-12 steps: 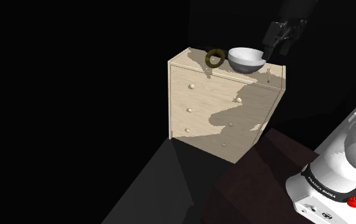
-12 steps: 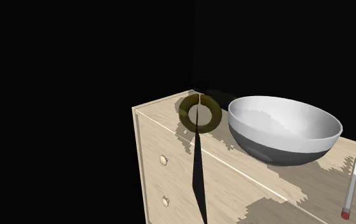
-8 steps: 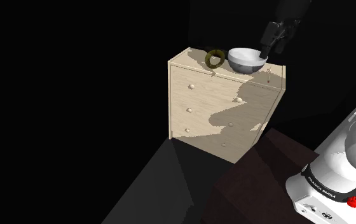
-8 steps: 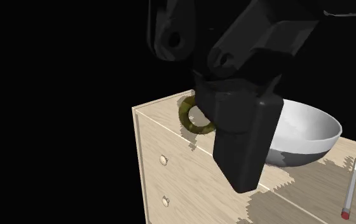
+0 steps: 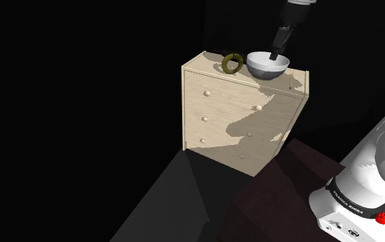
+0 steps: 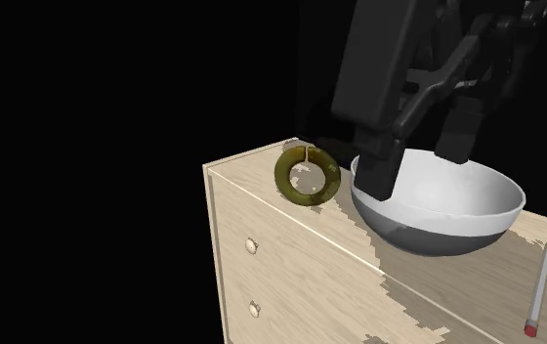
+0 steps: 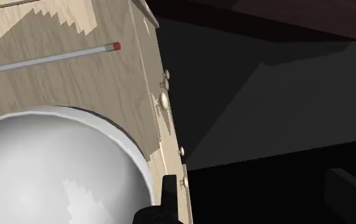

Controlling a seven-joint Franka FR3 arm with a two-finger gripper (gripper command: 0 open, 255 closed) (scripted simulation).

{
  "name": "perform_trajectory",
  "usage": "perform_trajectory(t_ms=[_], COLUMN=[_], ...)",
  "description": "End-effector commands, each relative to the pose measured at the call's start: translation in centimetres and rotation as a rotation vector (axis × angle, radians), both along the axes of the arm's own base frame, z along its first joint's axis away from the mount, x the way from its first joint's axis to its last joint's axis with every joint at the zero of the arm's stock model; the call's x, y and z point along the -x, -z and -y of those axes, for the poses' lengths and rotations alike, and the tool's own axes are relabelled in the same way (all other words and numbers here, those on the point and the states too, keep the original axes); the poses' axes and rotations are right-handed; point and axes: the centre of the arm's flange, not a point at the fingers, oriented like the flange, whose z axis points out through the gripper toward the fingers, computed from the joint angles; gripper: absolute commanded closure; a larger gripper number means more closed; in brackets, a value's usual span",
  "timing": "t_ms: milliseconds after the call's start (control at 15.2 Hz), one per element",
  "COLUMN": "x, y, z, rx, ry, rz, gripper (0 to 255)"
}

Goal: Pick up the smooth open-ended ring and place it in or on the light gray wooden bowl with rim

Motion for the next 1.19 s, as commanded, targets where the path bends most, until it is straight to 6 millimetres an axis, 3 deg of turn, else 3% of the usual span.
perform_trajectory(t_ms=[0, 462, 858, 924, 1122], x=[-2.3, -10.7, -18.4, -19.3, -19.4], y=[0.8, 2.6, 4.0, 4.2, 5.8], z=[1.3, 4.0, 4.5, 4.4, 4.3], rx=[0.003, 0.005, 0.006, 0.007, 0.007], ry=[-0.085, -0.360, -0.596, -0.624, -0.624], rz=[0.007, 0.031, 0.051, 0.053, 0.053], gripper=[0, 0, 0, 0, 0])
